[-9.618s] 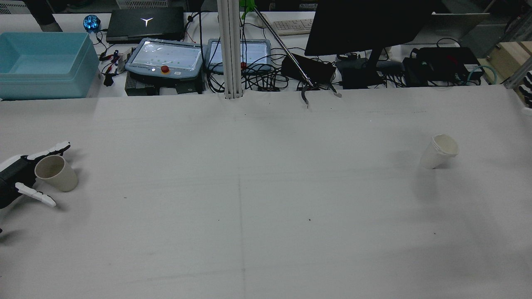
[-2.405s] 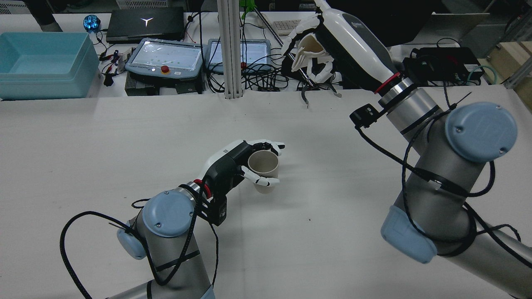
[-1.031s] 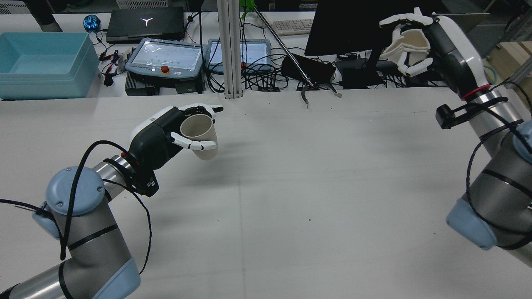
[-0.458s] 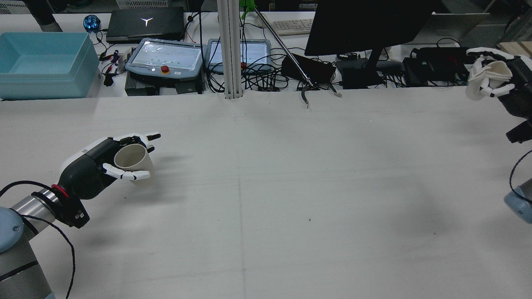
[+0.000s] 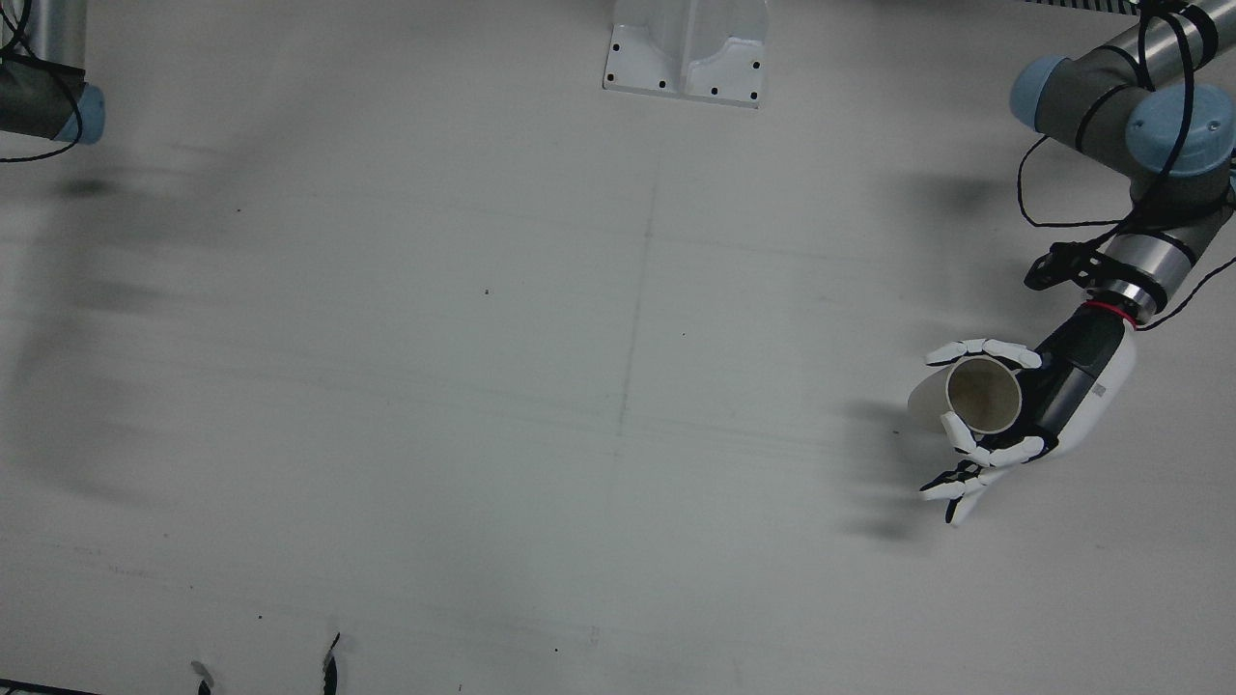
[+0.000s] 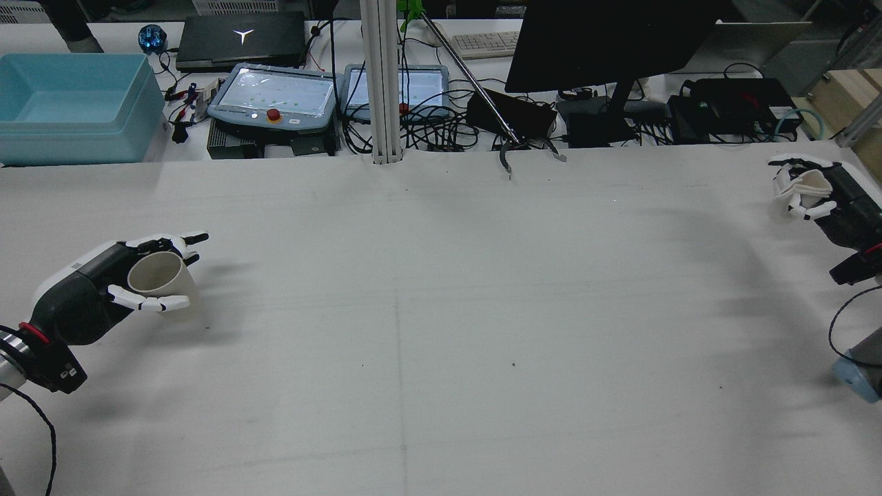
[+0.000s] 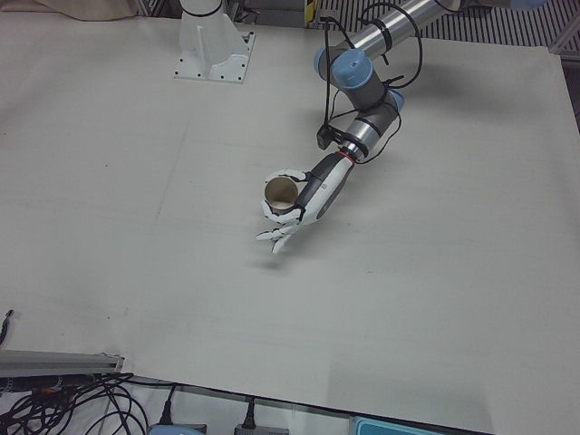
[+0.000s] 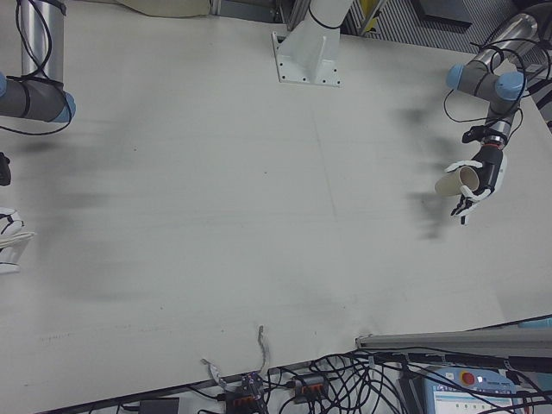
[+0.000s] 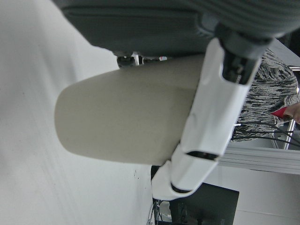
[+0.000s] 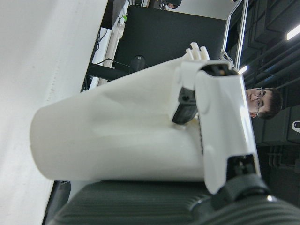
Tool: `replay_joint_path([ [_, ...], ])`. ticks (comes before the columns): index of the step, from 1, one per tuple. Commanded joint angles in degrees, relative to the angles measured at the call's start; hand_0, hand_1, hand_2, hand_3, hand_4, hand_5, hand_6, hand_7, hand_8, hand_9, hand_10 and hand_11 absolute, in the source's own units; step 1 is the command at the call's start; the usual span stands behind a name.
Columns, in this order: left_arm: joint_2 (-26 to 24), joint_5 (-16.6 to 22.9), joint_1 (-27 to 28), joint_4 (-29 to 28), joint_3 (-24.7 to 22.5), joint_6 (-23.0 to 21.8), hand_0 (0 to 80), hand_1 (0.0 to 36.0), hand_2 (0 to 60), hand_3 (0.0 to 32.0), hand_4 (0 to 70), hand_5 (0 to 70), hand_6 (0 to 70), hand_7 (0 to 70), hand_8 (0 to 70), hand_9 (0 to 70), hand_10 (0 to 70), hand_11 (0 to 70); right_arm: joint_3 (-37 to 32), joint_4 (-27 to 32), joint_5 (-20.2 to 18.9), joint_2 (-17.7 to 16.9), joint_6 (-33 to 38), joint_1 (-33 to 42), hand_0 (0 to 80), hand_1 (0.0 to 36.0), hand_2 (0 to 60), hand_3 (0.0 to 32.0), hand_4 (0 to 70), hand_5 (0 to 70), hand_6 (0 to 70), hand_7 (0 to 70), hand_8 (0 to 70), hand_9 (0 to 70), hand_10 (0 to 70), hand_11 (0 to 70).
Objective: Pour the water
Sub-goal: 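Lower both cups onto the table while still holding them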
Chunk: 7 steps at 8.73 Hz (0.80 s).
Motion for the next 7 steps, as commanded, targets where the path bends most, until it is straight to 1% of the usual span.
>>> replay_joint_path([
  [1, 0.94, 0.00, -0.82, -0.67, 0.06, 0.13, 80.0, 36.0, 60.0, 0.0, 64.4, 70.0, 17.4, 16.4, 5.4, 3.3, 7.2, 14.5, -8.25, 5.01, 7.64, 2.13, 0.17, -7.96, 74.4, 36.0, 60.0, 0.0, 30.8, 21.7, 53.1, 66.3, 52.2, 68.9, 0.0, 0.0],
  [2, 0.94, 0.09, -0.82, -0.67, 0.06, 0.13, 80.0, 36.0, 60.0, 0.0, 63.9, 70.0, 17.3, 16.2, 5.4, 3.3, 7.2, 14.4, -8.24, 5.02, 7.65, 2.04, 0.26, -8.06, 75.1, 36.0, 60.0, 0.0, 30.1, 21.6, 52.7, 65.9, 51.3, 67.6, 0.0, 0.0],
  [3, 1.03, 0.09, -0.91, -0.67, 0.15, 0.13, 80.0, 36.0, 60.0, 0.0, 64.0, 70.0, 17.4, 16.4, 5.3, 3.1, 7.0, 14.3, -8.16, 5.02, 7.65, 1.69, 0.52, -7.88, 77.5, 36.0, 60.0, 0.0, 28.2, 21.5, 51.7, 64.2, 50.0, 65.8, 0.0, 0.0],
  [4, 1.29, 0.00, -0.91, -0.67, 0.06, 0.13, 80.0, 36.0, 60.0, 0.0, 64.4, 70.0, 17.5, 16.5, 5.3, 3.1, 7.0, 14.2, -7.29, 5.28, 7.57, 0.64, 0.78, -7.88, 79.3, 36.0, 60.0, 0.0, 27.9, 21.4, 51.1, 63.5, 49.6, 65.0, 0.0, 0.0],
  [5, 1.30, 0.00, -1.25, -0.67, 0.15, 0.13, 80.0, 36.0, 60.0, 0.0, 63.9, 70.0, 17.7, 16.6, 5.4, 3.1, 6.9, 14.0, -7.28, 7.02, 7.48, 0.37, 1.48, -7.45, 77.9, 34.7, 30.1, 0.0, 20.4, 13.9, 30.5, 34.5, 22.9, 29.1, 0.0, 0.0],
  [6, 1.30, 0.00, -1.43, -0.76, 0.41, 0.22, 80.0, 36.0, 60.0, 0.0, 63.2, 70.0, 17.4, 16.4, 5.5, 3.1, 6.9, 14.0, -7.02, 7.73, 7.22, -0.68, 2.18, -7.18, 65.5, 26.9, 0.7, 0.0, 7.4, 9.5, 14.1, 3.3, 4.0, 1.4, 0.0, 0.0],
  [7, 1.30, 0.00, -1.43, -1.28, 1.11, 0.39, 80.0, 36.0, 60.0, 0.0, 63.0, 70.0, 17.4, 16.3, 5.5, 3.1, 6.9, 14.0, -6.75, 7.74, 7.04, -0.95, 2.71, -6.05, 62.3, 24.5, 0.0, 0.4, 0.3, 8.4, 8.5, 0.0, 0.8, 0.0, 0.0, 0.0],
])
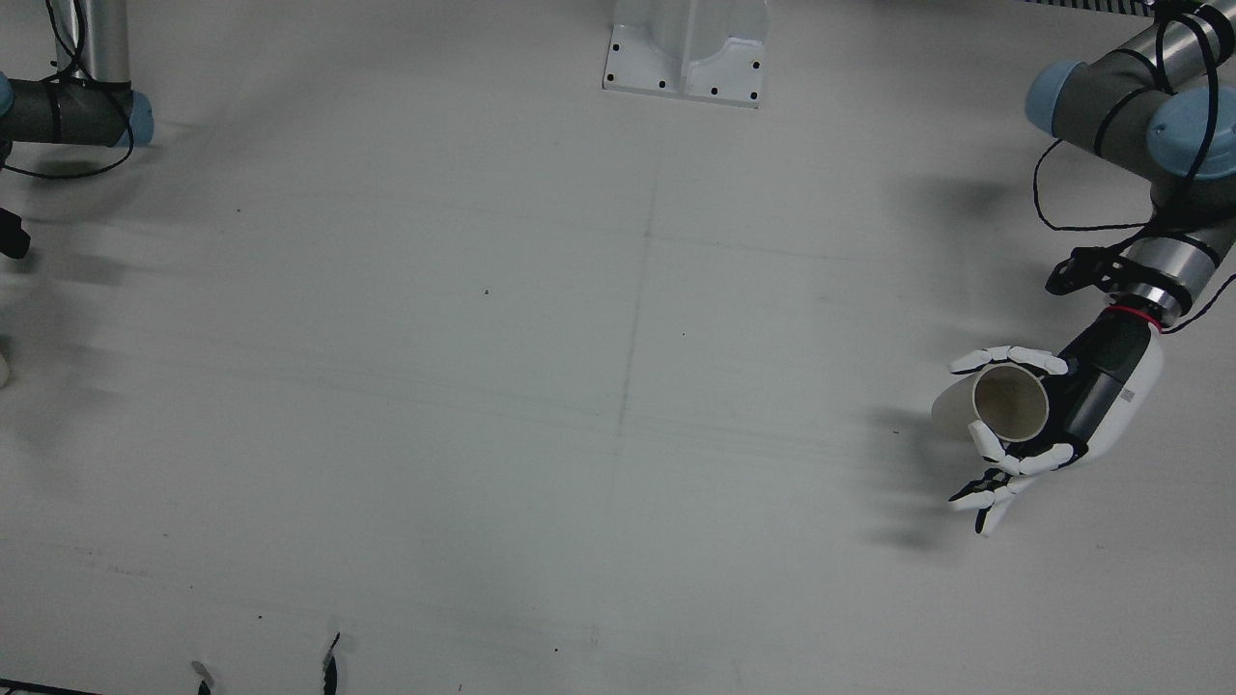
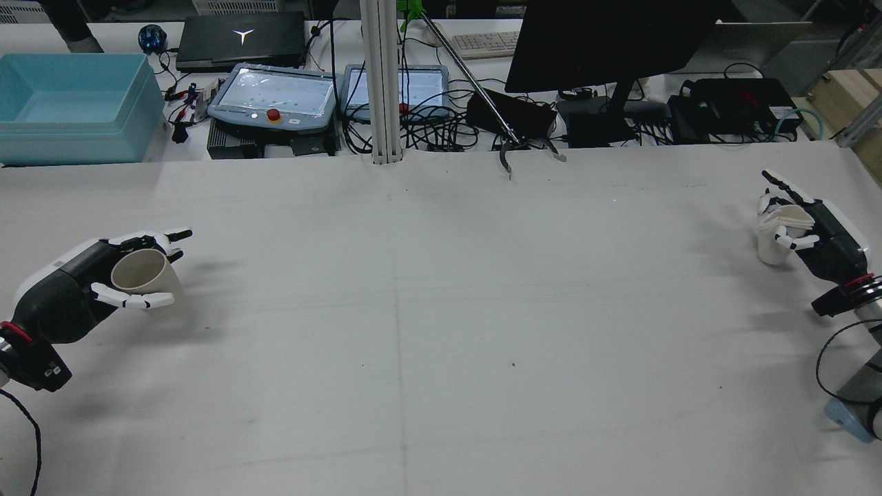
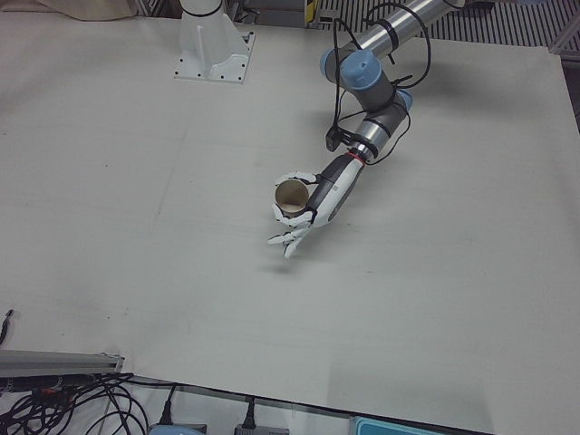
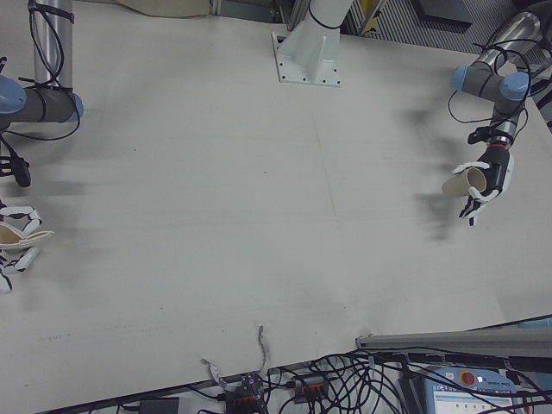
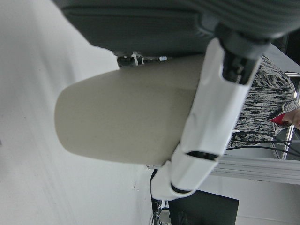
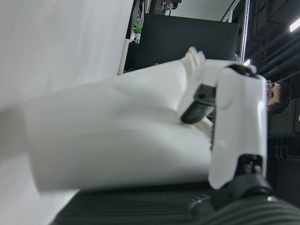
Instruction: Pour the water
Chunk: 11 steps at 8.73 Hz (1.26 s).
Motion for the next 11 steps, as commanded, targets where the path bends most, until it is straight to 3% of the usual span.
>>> replay_joint_path([
  [1, 0.05, -0.01, -0.68, -1.98, 2.37, 0.67, 80.0, 36.0, 60.0, 0.0, 62.0, 70.0, 17.3, 16.2, 5.6, 3.3, 7.2, 14.5, 2.39, 1.13, -1.68, -2.38, 1.39, 2.84, 59.9, 22.3, 0.0, 19.6, 0.0, 7.4, 2.7, 0.0, 0.0, 0.0, 0.0, 0.0],
  [2, -0.04, -0.10, -1.64, -4.25, 4.64, 1.11, 80.0, 36.0, 60.0, 0.0, 61.8, 70.0, 17.4, 16.2, 5.8, 3.5, 7.3, 14.6, 3.63, 1.13, -3.43, -3.00, 1.39, 4.51, 58.1, 21.1, 0.0, 32.0, 0.0, 7.0, 0.2, 0.0, 0.0, 0.0, 0.0, 0.0],
  [7, -0.04, -0.10, -7.97, -17.26, 19.66, 4.10, 80.0, 36.0, 60.0, 0.0, 61.0, 70.0, 17.6, 16.3, 6.2, 3.7, 7.8, 15.4, 7.68, 0.60, -7.40, -3.19, 1.30, 10.41, 52.7, 17.9, 0.0, 32.0, 0.0, 5.7, 0.9, 0.0, 0.0, 0.0, 0.0, 0.0],
  [8, -0.12, -0.10, -8.24, -21.46, 23.18, 5.58, 80.0, 36.0, 60.0, 0.0, 59.8, 70.0, 17.8, 16.0, 6.3, 3.5, 7.7, 15.3, 8.90, 0.34, -7.58, -3.19, 1.30, 10.58, 52.5, 18.2, 0.0, 32.0, 0.0, 5.7, 1.9, 0.0, 0.0, 0.0, 0.0, 0.0],
  [9, -0.04, -0.10, -9.20, -22.81, 24.08, 6.46, 80.0, 36.0, 60.0, 0.0, 53.7, 70.0, 18.0, 14.8, 6.4, 2.9, 7.3, 14.8, 8.91, 0.25, -7.58, -3.19, 1.30, 10.59, 52.6, 18.7, 0.0, 32.0, 0.0, 5.8, 2.7, 0.0, 0.0, 0.0, 0.0, 0.0],
  [10, -0.04, -0.10, -9.47, -23.17, 24.09, 6.47, 80.0, 36.0, 19.7, 0.0, 42.2, 70.0, 16.8, 14.2, 6.1, 1.8, 6.2, 13.4, 8.91, 0.16, -7.58, -3.19, 1.30, 10.24, 52.6, 19.1, 1.0, 32.0, 0.0, 5.8, 4.3, 0.5, 0.1, 0.0, 0.0, 0.0],
  [11, 0.05, -0.01, -9.65, -23.26, 24.44, 6.56, 80.0, 36.0, 0.0, 0.0, 32.6, 70.0, 13.9, 11.1, 4.7, 0.8, 4.0, 10.0, 9.00, -0.45, -7.58, -3.01, 1.30, 10.06, 52.7, 19.4, 3.0, 32.0, 0.0, 5.8, 5.3, 3.0, 0.3, 0.2, 0.0, 0.0],
])
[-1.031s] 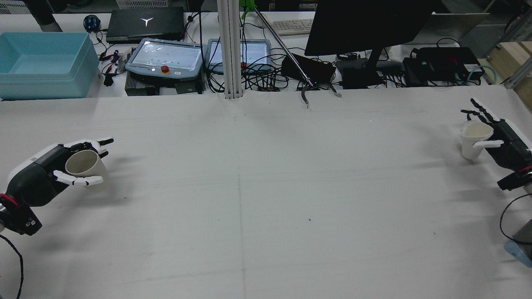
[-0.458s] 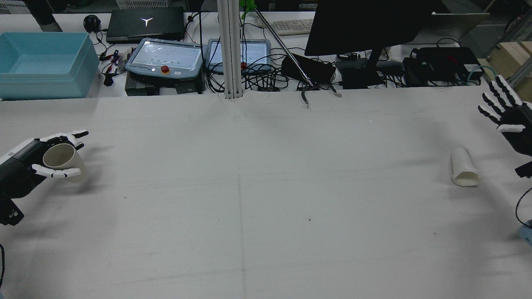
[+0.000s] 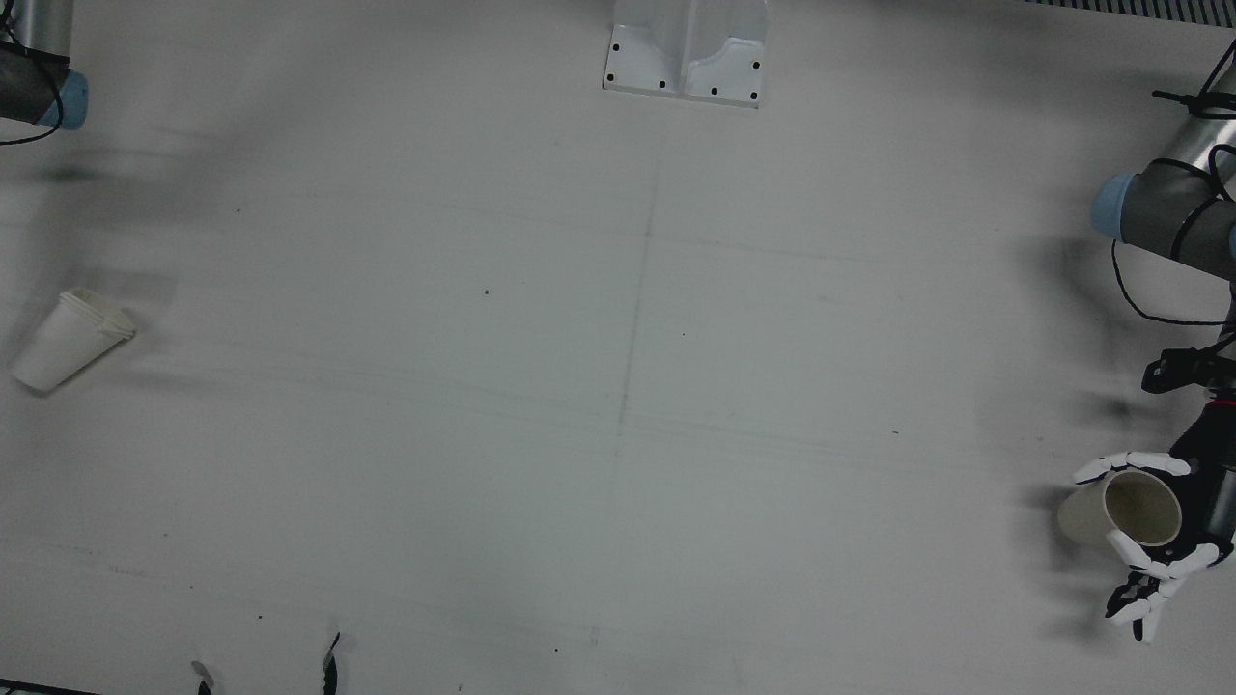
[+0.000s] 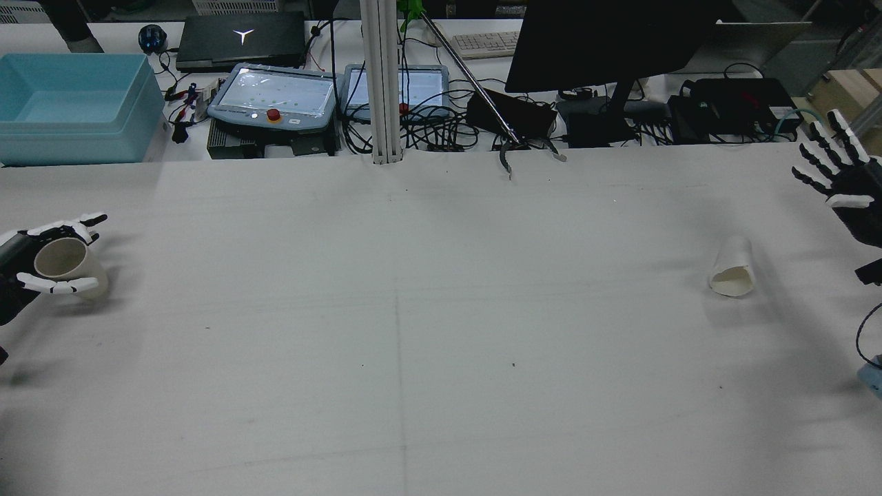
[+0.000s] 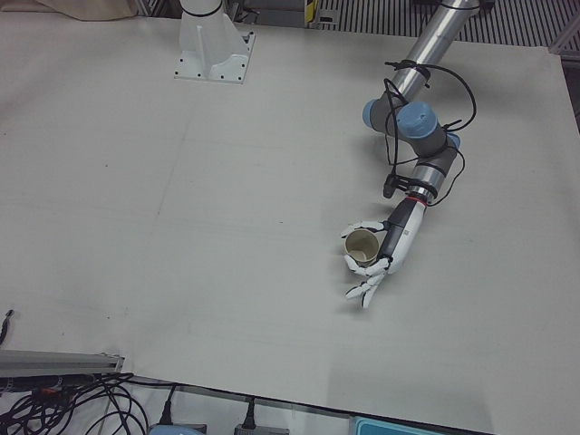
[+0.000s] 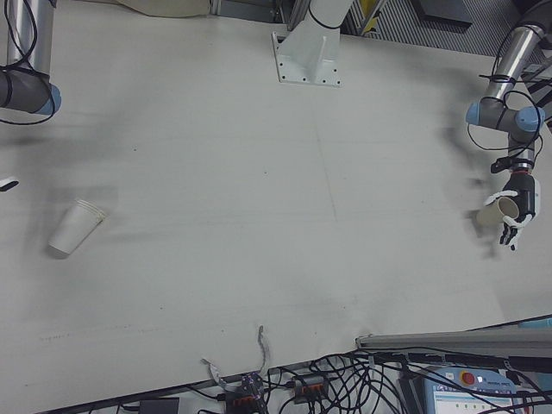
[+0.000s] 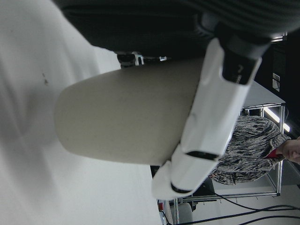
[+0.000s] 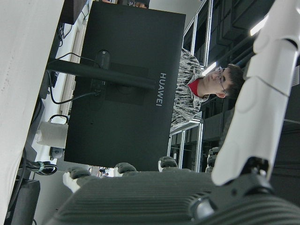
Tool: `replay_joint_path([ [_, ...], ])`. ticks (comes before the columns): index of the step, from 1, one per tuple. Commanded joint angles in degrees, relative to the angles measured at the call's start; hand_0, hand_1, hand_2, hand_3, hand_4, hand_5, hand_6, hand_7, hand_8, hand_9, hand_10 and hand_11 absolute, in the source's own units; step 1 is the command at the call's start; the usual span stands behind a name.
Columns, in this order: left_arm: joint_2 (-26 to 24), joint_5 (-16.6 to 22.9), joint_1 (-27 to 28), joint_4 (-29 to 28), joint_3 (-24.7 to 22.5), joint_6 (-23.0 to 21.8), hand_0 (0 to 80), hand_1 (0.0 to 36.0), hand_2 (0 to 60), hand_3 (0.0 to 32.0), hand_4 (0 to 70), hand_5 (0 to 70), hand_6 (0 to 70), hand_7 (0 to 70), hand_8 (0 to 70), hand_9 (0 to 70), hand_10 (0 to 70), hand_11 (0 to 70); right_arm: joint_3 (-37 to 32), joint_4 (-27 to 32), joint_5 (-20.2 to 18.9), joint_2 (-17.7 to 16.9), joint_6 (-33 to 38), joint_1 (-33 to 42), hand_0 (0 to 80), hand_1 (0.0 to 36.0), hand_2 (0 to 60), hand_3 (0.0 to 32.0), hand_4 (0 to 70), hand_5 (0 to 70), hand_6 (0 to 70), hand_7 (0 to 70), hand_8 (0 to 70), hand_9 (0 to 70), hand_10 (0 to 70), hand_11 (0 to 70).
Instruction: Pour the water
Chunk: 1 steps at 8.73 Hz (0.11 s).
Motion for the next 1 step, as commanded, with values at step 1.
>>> replay_joint_path([
  [1, 0.11, 0.00, -0.62, -1.88, 2.51, 0.95, 80.0, 35.1, 0.0, 0.0, 35.9, 34.7, 12.2, 9.1, 3.4, 0.4, 2.4, 7.3, 0.91, -1.79, -0.06, 0.26, 0.00, -0.42, 53.0, 19.7, 4.4, 32.0, 0.0, 5.9, 6.2, 5.3, 0.5, 0.3, 0.0, 0.0],
])
